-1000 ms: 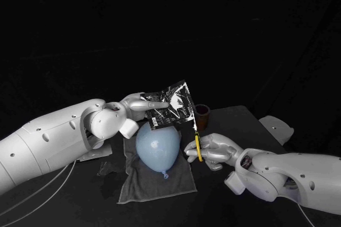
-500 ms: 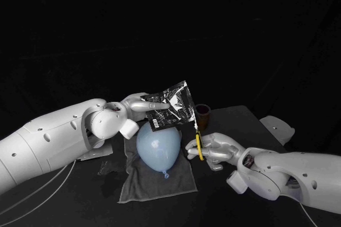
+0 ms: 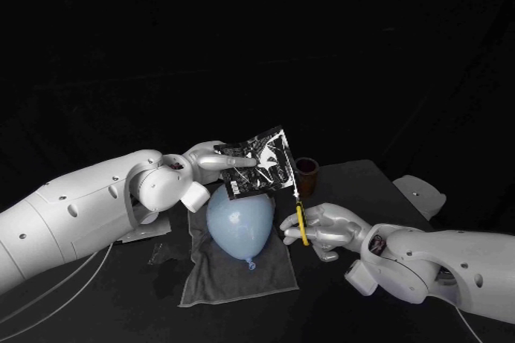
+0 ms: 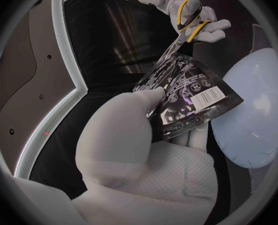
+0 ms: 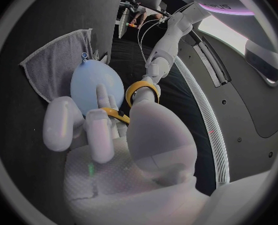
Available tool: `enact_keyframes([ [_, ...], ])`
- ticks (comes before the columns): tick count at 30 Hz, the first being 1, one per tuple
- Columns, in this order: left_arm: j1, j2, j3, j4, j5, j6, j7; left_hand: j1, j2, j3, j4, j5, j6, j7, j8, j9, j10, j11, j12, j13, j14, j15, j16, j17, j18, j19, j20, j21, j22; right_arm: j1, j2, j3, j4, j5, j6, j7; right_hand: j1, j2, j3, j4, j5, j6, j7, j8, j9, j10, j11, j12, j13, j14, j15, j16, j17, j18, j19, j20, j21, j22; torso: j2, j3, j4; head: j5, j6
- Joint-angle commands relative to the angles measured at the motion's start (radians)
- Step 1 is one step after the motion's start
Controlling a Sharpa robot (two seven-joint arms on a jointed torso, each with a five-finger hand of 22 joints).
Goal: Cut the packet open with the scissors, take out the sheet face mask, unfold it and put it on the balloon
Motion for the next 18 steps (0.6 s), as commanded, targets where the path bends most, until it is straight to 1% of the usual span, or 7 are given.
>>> enact_keyframes([
  [1, 0.0, 0.001, 0.001, 0.004, -0.066, 0.008, 0.012, 0.001, 0.01, -0.008, 0.0, 0.002, -0.005, -0.001, 0.038, 0.168, 0.006, -0.001, 0.005, 0.001, 0.007, -0.002, 0.005, 0.002, 0.015, 0.006, -0.001, 0.005, 0.001, 0.007, -0.002, 0.002, 0.001, -0.017, 0.047, 0.0, -0.009, 0.0, -0.023, -0.003, 0.002, -0.004, 0.031, -0.006, 0.0, -0.006, 0.0, 0.0, -0.002, 0.052, 0.009, -0.001, 0.072, 0.018, -0.003, 0.001, 0.003, 0.136, 0.0, 0.0, -0.0001, 0.0, -0.002],
  [7, 0.0, 0.0, 0.0, 0.004, -0.086, 0.011, 0.01, 0.001, 0.011, -0.009, -0.002, 0.002, -0.007, -0.002, 0.041, 0.174, 0.008, -0.002, 0.005, 0.001, 0.008, -0.003, 0.005, 0.003, 0.015, 0.008, -0.002, 0.005, 0.0, 0.014, -0.007, 0.001, -0.004, -0.017, 0.063, -0.005, -0.009, 0.001, -0.023, -0.002, 0.002, -0.002, 0.031, -0.004, 0.0, -0.005, -0.001, 0.001, -0.003, 0.053, 0.009, 0.0, 0.074, 0.017, -0.002, 0.002, 0.005, 0.137, 0.0, -0.0001, -0.0006, 0.001, -0.004],
  [10, -0.001, 0.0, 0.0, 0.002, -0.095, 0.012, 0.01, 0.001, 0.012, -0.009, -0.003, 0.002, -0.007, -0.002, 0.041, 0.175, 0.009, -0.002, 0.004, 0.001, 0.008, -0.003, 0.006, 0.004, 0.015, 0.009, -0.003, 0.005, 0.0, 0.016, -0.009, 0.001, -0.004, -0.017, 0.069, -0.007, -0.003, 0.01, -0.023, -0.006, 0.002, 0.023, 0.021, 0.014, 0.005, 0.03, -0.01, 0.017, -0.004, 0.057, 0.003, 0.006, 0.083, 0.014, 0.01, 0.0, 0.024, 0.143, 0.0, 0.0002, -0.0006, 0.001, -0.004],
  [11, -0.001, 0.0, 0.0, 0.002, -0.098, 0.012, 0.011, 0.002, 0.012, -0.009, -0.003, 0.002, -0.007, -0.002, 0.042, 0.176, 0.009, -0.002, 0.004, 0.001, 0.008, -0.003, 0.006, 0.004, 0.015, 0.009, -0.003, 0.005, 0.0, 0.016, -0.01, 0.001, -0.004, -0.017, 0.072, -0.007, 0.003, 0.017, -0.024, -0.009, 0.002, 0.043, 0.01, 0.027, 0.008, 0.061, -0.019, 0.031, -0.001, 0.06, -0.005, 0.01, 0.09, 0.012, 0.017, -0.005, 0.037, 0.147, 0.0, 0.0002, -0.0005, 0.003, -0.006],
  [13, -0.001, -0.001, 0.0, 0.001, -0.101, 0.012, 0.011, 0.002, 0.013, -0.009, -0.003, 0.002, -0.008, -0.002, 0.042, 0.177, 0.01, -0.002, 0.004, 0.001, 0.008, -0.003, 0.006, 0.004, 0.015, 0.009, -0.003, 0.005, 0.0, 0.017, -0.012, 0.001, -0.004, -0.018, 0.077, -0.008, 0.011, 0.025, -0.024, -0.014, 0.002, 0.064, 0.0, 0.039, 0.01, 0.092, -0.03, 0.043, 0.002, 0.062, -0.014, 0.013, 0.094, 0.009, 0.026, -0.013, 0.052, 0.152, 0.0, 0.0002, -0.0004, 0.003, -0.006],
  [16, -0.001, -0.001, 0.0, -0.001, -0.108, 0.014, 0.011, 0.002, 0.013, -0.009, -0.004, 0.002, -0.008, -0.002, 0.043, 0.178, 0.01, -0.002, 0.004, 0.001, 0.009, -0.003, 0.006, 0.005, 0.015, 0.01, -0.003, 0.005, 0.0, 0.018, -0.014, 0.001, -0.004, -0.02, 0.086, -0.01, 0.032, 0.043, -0.024, -0.029, 0.001, 0.107, -0.023, 0.06, 0.014, 0.156, -0.052, 0.069, 0.015, 0.066, -0.033, 0.02, 0.105, 0.002, 0.043, -0.03, 0.082, 0.164, 0.0, 0.0002, -0.0005, 0.005, -0.007],
  [18, -0.001, 0.0, 0.0, -0.001, -0.11, 0.014, 0.012, 0.002, 0.013, -0.009, -0.004, 0.002, -0.008, -0.002, 0.043, 0.179, 0.01, -0.003, 0.004, 0.001, 0.009, -0.003, 0.006, 0.005, 0.015, 0.01, -0.003, 0.005, 0.0, 0.018, -0.015, 0.001, -0.005, -0.021, 0.09, -0.013, 0.047, 0.058, -0.026, -0.04, 0.002, 0.155, -0.046, 0.081, 0.023, 0.22, -0.077, 0.096, 0.037, 0.069, -0.054, 0.023, 0.11, -0.003, 0.055, -0.049, 0.104, 0.172, 0.0, 0.0, -0.0002, 0.005, -0.007],
])
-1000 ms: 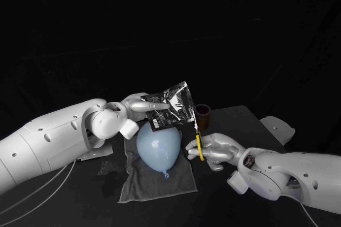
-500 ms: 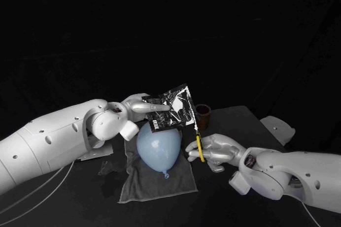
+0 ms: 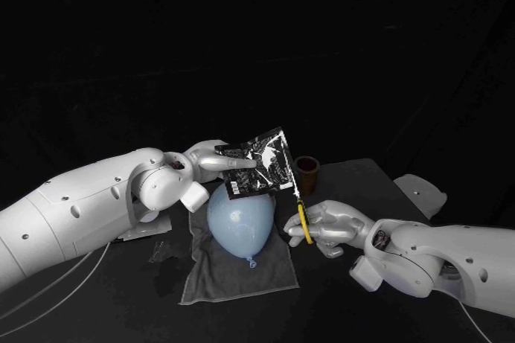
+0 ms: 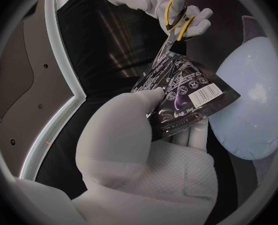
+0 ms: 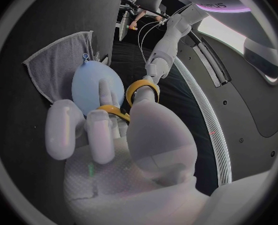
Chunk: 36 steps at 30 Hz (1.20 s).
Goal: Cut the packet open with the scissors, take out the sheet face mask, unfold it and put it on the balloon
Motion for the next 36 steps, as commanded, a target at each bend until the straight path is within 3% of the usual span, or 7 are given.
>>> enact_keyframes([
  [1, -0.001, 0.001, 0.0, 0.0, -0.031, 0.013, 0.01, 0.002, 0.013, -0.005, 0.0, 0.003, -0.005, 0.001, 0.038, 0.179, 0.007, 0.001, 0.004, 0.0, 0.005, 0.0, 0.006, 0.001, 0.007, 0.006, 0.0, 0.005, 0.0, 0.002, -0.002, 0.001, 0.001, -0.016, 0.041, 0.005, 0.017, 0.02, -0.025, -0.013, 0.002, 0.049, -0.025, 0.021, 0.011, 0.088, -0.043, 0.031, 0.025, 0.069, -0.022, 0.005, 0.109, -0.003, 0.015, -0.019, 0.022, 0.174, 0.0, 0.0, 0.0002, 0.001, -0.001],
  [7, -0.001, 0.002, 0.0, -0.001, -0.034, 0.011, 0.01, 0.001, 0.014, -0.005, -0.001, 0.003, -0.005, 0.001, 0.039, 0.182, 0.008, 0.001, 0.004, 0.0, 0.006, -0.001, 0.006, 0.001, 0.007, 0.007, 0.0, 0.006, 0.0, 0.003, -0.005, 0.001, -0.004, -0.018, 0.042, -0.001, 0.028, 0.034, -0.027, -0.028, 0.002, 0.104, -0.059, 0.049, 0.042, 0.163, -0.077, 0.088, 0.094, 0.072, -0.053, 0.008, 0.115, -0.01, 0.029, -0.05, 0.049, 0.185, 0.0, 0.0, 0.0001, 0.002, -0.001],
  [13, -0.001, 0.001, 0.0, -0.001, -0.034, 0.013, 0.009, 0.001, 0.014, -0.005, -0.001, 0.003, -0.005, 0.001, 0.04, 0.182, 0.008, 0.001, 0.004, 0.0, 0.006, -0.001, 0.006, 0.002, 0.007, 0.008, 0.0, 0.006, 0.0, 0.004, -0.007, 0.001, -0.006, -0.015, 0.032, 0.0, 0.013, 0.028, -0.028, -0.024, 0.002, 0.091, -0.055, 0.043, 0.052, 0.134, -0.074, 0.084, 0.118, 0.071, -0.053, 0.005, 0.109, -0.009, 0.027, -0.053, 0.044, 0.184, 0.0, -0.0003, 0.0002, 0.001, -0.001],
  [16, -0.001, 0.0, 0.0, -0.001, -0.037, 0.016, 0.008, 0.001, 0.014, -0.005, -0.001, 0.003, -0.006, 0.001, 0.04, 0.183, 0.009, 0.0, 0.004, 0.0, 0.006, -0.001, 0.006, 0.002, 0.007, 0.008, 0.0, 0.006, 0.0, 0.004, -0.006, 0.001, -0.006, -0.011, 0.024, 0.006, 0.0, 0.018, -0.027, -0.022, 0.002, 0.051, -0.035, 0.018, 0.056, 0.069, -0.054, 0.047, 0.117, 0.071, -0.038, 0.004, 0.108, -0.009, 0.023, -0.044, 0.038, 0.181, 0.0, -0.0002, 0.0005, 0.002, -0.002],
  [22, -0.001, 0.0, 0.0, 0.001, -0.047, 0.023, 0.006, 0.001, 0.014, -0.005, -0.002, 0.003, -0.006, 0.0, 0.041, 0.185, 0.009, 0.0, 0.004, 0.0, 0.007, -0.001, 0.006, 0.002, 0.007, 0.008, -0.001, 0.006, 0.0, 0.004, -0.002, 0.001, -0.006, -0.008, 0.01, 0.018, -0.029, -0.013, -0.026, -0.024, 0.003, -0.085, 0.034, -0.067, 0.039, -0.113, 0.018, -0.07, 0.056, 0.062, 0.021, -0.01, 0.08, 0.004, -0.015, 0.002, -0.03, 0.155, 0.0, 0.0002, 0.0004, 0.004, -0.002],
  [26, -0.001, 0.0, 0.0, 0.003, -0.056, 0.029, 0.005, 0.002, 0.014, -0.005, -0.003, 0.003, -0.006, 0.0, 0.041, 0.186, 0.01, 0.0, 0.004, 0.0, 0.007, -0.001, 0.006, 0.003, 0.007, 0.009, -0.001, 0.006, 0.0, 0.006, 0.0, 0.001, -0.007, -0.01, 0.012, 0.021, -0.041, -0.03, -0.026, -0.023, 0.003, -0.148, 0.064, -0.092, 0.025, -0.19, 0.045, -0.076, 0.02, 0.051, 0.048, -0.022, 0.055, 0.017, -0.049, 0.028, -0.09, 0.131, 0.0, 0.0, 0.0001, 0.004, -0.002],
  [36, -0.001, -0.001, 0.0, 0.005, -0.074, 0.04, 0.005, 0.002, 0.015, -0.005, -0.004, 0.003, -0.008, 0.0, 0.043, 0.189, 0.01, 0.0, 0.004, 0.0, 0.007, -0.001, 0.007, 0.003, 0.007, 0.009, -0.001, 0.006, 0.0, 0.025, 0.003, 0.001, -0.012, -0.015, 0.025, 0.02, -0.043, -0.036, -0.024, -0.019, 0.002, -0.165, 0.071, -0.087, 0.023, -0.208, 0.052, -0.071, 0.005, 0.047, 0.055, -0.023, 0.05, 0.021, -0.055, 0.039, -0.099, 0.125, 0.0, 0.0004, -0.0006, 0.003, 0.001],
])
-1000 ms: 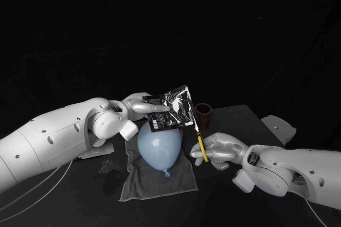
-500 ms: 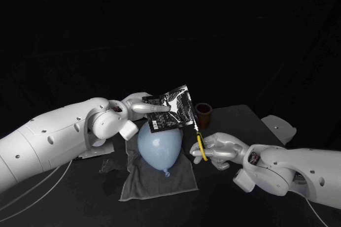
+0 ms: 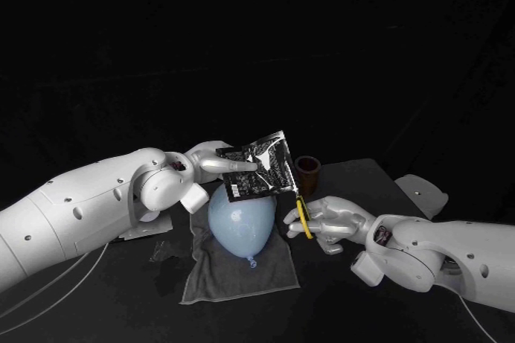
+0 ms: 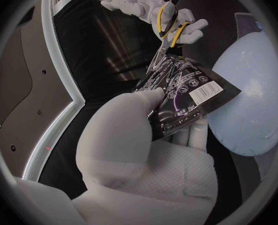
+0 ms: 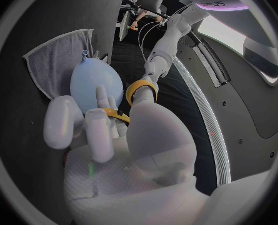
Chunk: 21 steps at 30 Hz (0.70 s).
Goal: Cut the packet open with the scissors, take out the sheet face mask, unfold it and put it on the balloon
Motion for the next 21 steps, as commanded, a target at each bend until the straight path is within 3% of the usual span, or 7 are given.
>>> enact_keyframes([
  [1, 0.0, 0.001, 0.0, 0.003, -0.021, 0.028, 0.005, -0.003, 0.011, -0.005, -0.004, 0.004, 0.003, 0.004, 0.029, 0.189, 0.007, 0.003, 0.004, 0.001, 0.007, -0.002, 0.007, 0.002, 0.008, 0.006, 0.002, 0.006, 0.0, 0.007, 0.001, 0.002, 0.0, -0.009, 0.013, 0.024, -0.001, -0.003, -0.024, 0.005, 0.002, -0.002, 0.046, 0.008, 0.0, 0.002, -0.002, 0.009, -0.004, 0.05, 0.005, 0.001, 0.053, 0.01, 0.0, 0.004, 0.006, 0.127, 0.0, 0.0003, -0.0008, -0.001, 0.001],
  [15, -0.001, 0.001, 0.0, 0.006, -0.044, 0.041, 0.008, -0.003, 0.011, -0.005, -0.005, 0.004, 0.002, 0.004, 0.031, 0.193, 0.008, 0.003, 0.004, 0.001, 0.007, -0.002, 0.007, 0.003, 0.008, 0.007, 0.002, 0.006, 0.0, 0.031, 0.007, 0.001, -0.02, -0.003, 0.032, 0.011, 0.008, 0.009, -0.026, 0.005, 0.002, 0.026, 0.03, 0.052, 0.003, 0.049, -0.017, 0.046, -0.019, 0.057, -0.007, 0.012, 0.069, 0.004, 0.023, 0.0, 0.044, 0.138, 0.0, -0.0005, 0.0003, -0.001, 0.002],
  [20, -0.001, 0.0, 0.0, 0.007, -0.047, 0.041, 0.009, -0.003, 0.011, -0.005, -0.005, 0.004, 0.002, 0.004, 0.031, 0.193, 0.008, 0.003, 0.004, 0.001, 0.007, -0.002, 0.007, 0.003, 0.008, 0.007, 0.002, 0.006, 0.0, 0.034, 0.009, 0.001, -0.022, 0.001, 0.031, 0.009, 0.022, 0.032, -0.025, -0.004, 0.002, 0.086, 0.0, 0.098, 0.005, 0.142, -0.048, 0.101, -0.007, 0.064, -0.031, 0.022, 0.086, -0.007, 0.05, -0.02, 0.093, 0.157, 0.0, -0.0005, -0.0001, -0.001, 0.003],
  [21, -0.001, 0.0, 0.0, 0.007, -0.048, 0.041, 0.008, -0.003, 0.011, -0.005, -0.005, 0.004, 0.002, 0.004, 0.031, 0.193, 0.008, 0.003, 0.004, 0.001, 0.007, -0.002, 0.007, 0.003, 0.008, 0.007, 0.002, 0.006, 0.0, 0.035, 0.009, 0.001, -0.022, 0.004, 0.028, 0.012, 0.028, 0.04, -0.025, -0.007, 0.001, 0.111, -0.014, 0.114, 0.008, 0.176, -0.061, 0.12, 0.002, 0.066, -0.042, 0.025, 0.09, -0.01, 0.058, -0.029, 0.108, 0.163, 0.0, -0.0004, -0.0002, -0.002, 0.003],
])
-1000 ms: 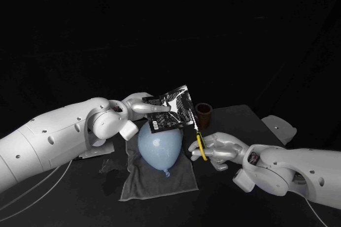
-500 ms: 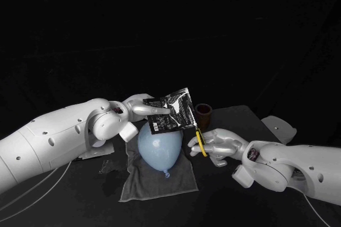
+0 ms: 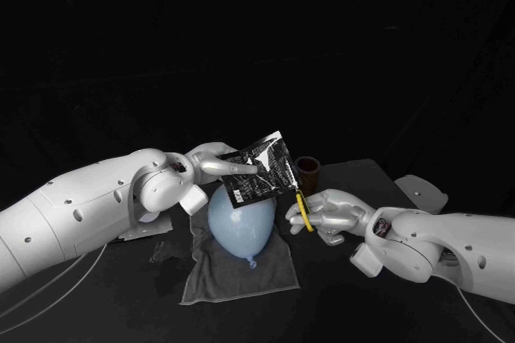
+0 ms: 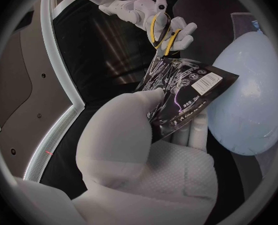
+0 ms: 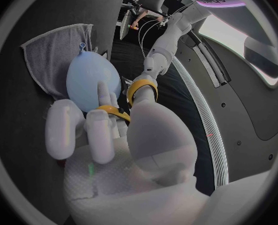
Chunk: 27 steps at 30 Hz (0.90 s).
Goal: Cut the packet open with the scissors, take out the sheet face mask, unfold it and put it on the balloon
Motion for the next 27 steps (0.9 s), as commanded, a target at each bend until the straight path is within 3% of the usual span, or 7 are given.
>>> enact_keyframes([
  [1, -0.001, 0.001, 0.0, 0.004, -0.015, 0.023, 0.008, 0.002, 0.008, -0.002, -0.002, 0.007, 0.005, 0.003, 0.026, 0.193, 0.005, -0.001, 0.004, 0.001, 0.007, -0.002, 0.007, 0.001, 0.008, 0.007, 0.002, 0.006, 0.0, 0.003, 0.002, 0.002, 0.002, 0.006, 0.014, 0.017, 0.009, 0.022, -0.025, -0.01, 0.002, 0.039, -0.019, 0.025, 0.005, 0.062, -0.03, 0.031, 0.015, 0.065, -0.02, 0.007, 0.095, -0.011, 0.018, -0.012, 0.026, 0.167, 0.0, -0.0005, -0.0001, -0.002, 0.001],
  [9, -0.001, 0.0, 0.0, 0.003, -0.016, 0.02, 0.008, 0.001, 0.008, -0.002, -0.004, 0.007, 0.004, 0.003, 0.028, 0.196, 0.006, -0.001, 0.004, 0.001, 0.008, -0.002, 0.007, 0.002, 0.008, 0.008, 0.001, 0.006, 0.0, 0.004, -0.001, 0.002, 0.003, 0.022, -0.002, 0.029, 0.036, 0.058, -0.028, -0.033, 0.003, 0.173, -0.09, 0.105, 0.048, 0.219, -0.101, 0.149, 0.12, 0.071, -0.082, 0.013, 0.106, -0.025, 0.049, -0.069, 0.085, 0.192, 0.0, -0.0003, 0.0003, 0.0, 0.002],
  [14, -0.001, -0.001, 0.0, 0.002, -0.018, 0.018, 0.008, 0.001, 0.008, -0.002, -0.004, 0.007, 0.004, 0.003, 0.028, 0.196, 0.006, -0.001, 0.004, 0.001, 0.008, -0.002, 0.007, 0.002, 0.008, 0.008, 0.001, 0.006, 0.0, 0.004, -0.006, 0.002, 0.004, 0.024, 0.003, 0.028, 0.025, 0.049, -0.029, -0.033, 0.002, 0.162, -0.091, 0.102, 0.062, 0.188, -0.102, 0.165, 0.168, 0.071, -0.086, 0.011, 0.103, -0.025, 0.049, -0.078, 0.085, 0.192, 0.0, -0.0003, -0.0001, 0.0, 0.002],
  [18, -0.001, -0.002, 0.0, 0.001, -0.02, 0.018, 0.007, 0.001, 0.008, -0.002, -0.004, 0.007, 0.004, 0.003, 0.028, 0.196, 0.006, -0.001, 0.004, 0.001, 0.008, -0.002, 0.007, 0.002, 0.008, 0.008, 0.001, 0.006, 0.0, 0.005, -0.009, 0.002, 0.003, 0.026, 0.005, 0.031, 0.007, 0.03, -0.027, -0.03, 0.003, 0.099, -0.059, 0.056, 0.057, 0.086, -0.068, 0.102, 0.16, 0.07, -0.06, 0.008, 0.098, -0.024, 0.041, -0.061, 0.071, 0.187, 0.0, 0.0001, 0.0, 0.0, 0.002],
  [20, -0.001, -0.002, 0.0, 0.001, -0.022, 0.019, 0.008, 0.001, 0.008, -0.002, -0.004, 0.007, 0.004, 0.003, 0.028, 0.196, 0.006, -0.001, 0.004, 0.001, 0.008, -0.002, 0.007, 0.002, 0.008, 0.008, 0.001, 0.006, 0.0, 0.006, -0.01, 0.002, 0.002, 0.029, 0.005, 0.034, -0.003, 0.016, -0.028, -0.031, 0.002, 0.03, -0.022, 0.012, 0.044, -0.01, -0.034, 0.037, 0.13, 0.068, -0.031, 0.005, 0.091, -0.021, 0.03, -0.043, 0.051, 0.18, 0.0, 0.0, 0.0004, -0.001, 0.004],
  [23, -0.001, -0.002, 0.0, 0.001, -0.025, 0.021, 0.007, 0.001, 0.008, -0.002, -0.004, 0.007, 0.004, 0.003, 0.028, 0.196, 0.006, -0.001, 0.004, 0.001, 0.008, -0.002, 0.007, 0.002, 0.008, 0.008, 0.001, 0.006, 0.0, 0.008, -0.012, 0.002, -0.001, 0.03, 0.007, 0.038, -0.011, 0.006, -0.027, -0.034, 0.002, -0.025, 0.008, -0.027, 0.029, -0.07, -0.003, -0.008, 0.1, 0.063, -0.003, 0.0, 0.079, -0.014, 0.01, -0.019, 0.018, 0.166, 0.0, 0.0002, -0.0001, 0.0, 0.005],
  [27, -0.002, -0.002, 0.0, 0.001, -0.026, 0.023, 0.007, 0.001, 0.008, -0.002, -0.005, 0.007, 0.003, 0.003, 0.029, 0.199, 0.006, -0.001, 0.004, 0.001, 0.008, -0.002, 0.007, 0.002, 0.008, 0.008, 0.001, 0.006, 0.0, 0.012, -0.014, 0.002, -0.007, 0.026, 0.019, 0.037, -0.019, -0.001, -0.027, -0.036, 0.002, -0.052, 0.026, -0.047, 0.02, -0.11, 0.015, -0.039, 0.072, 0.057, 0.013, -0.007, 0.062, -0.005, -0.012, 0.001, -0.02, 0.15, 0.0, 0.0001, 0.0002, 0.001, 0.006],
])
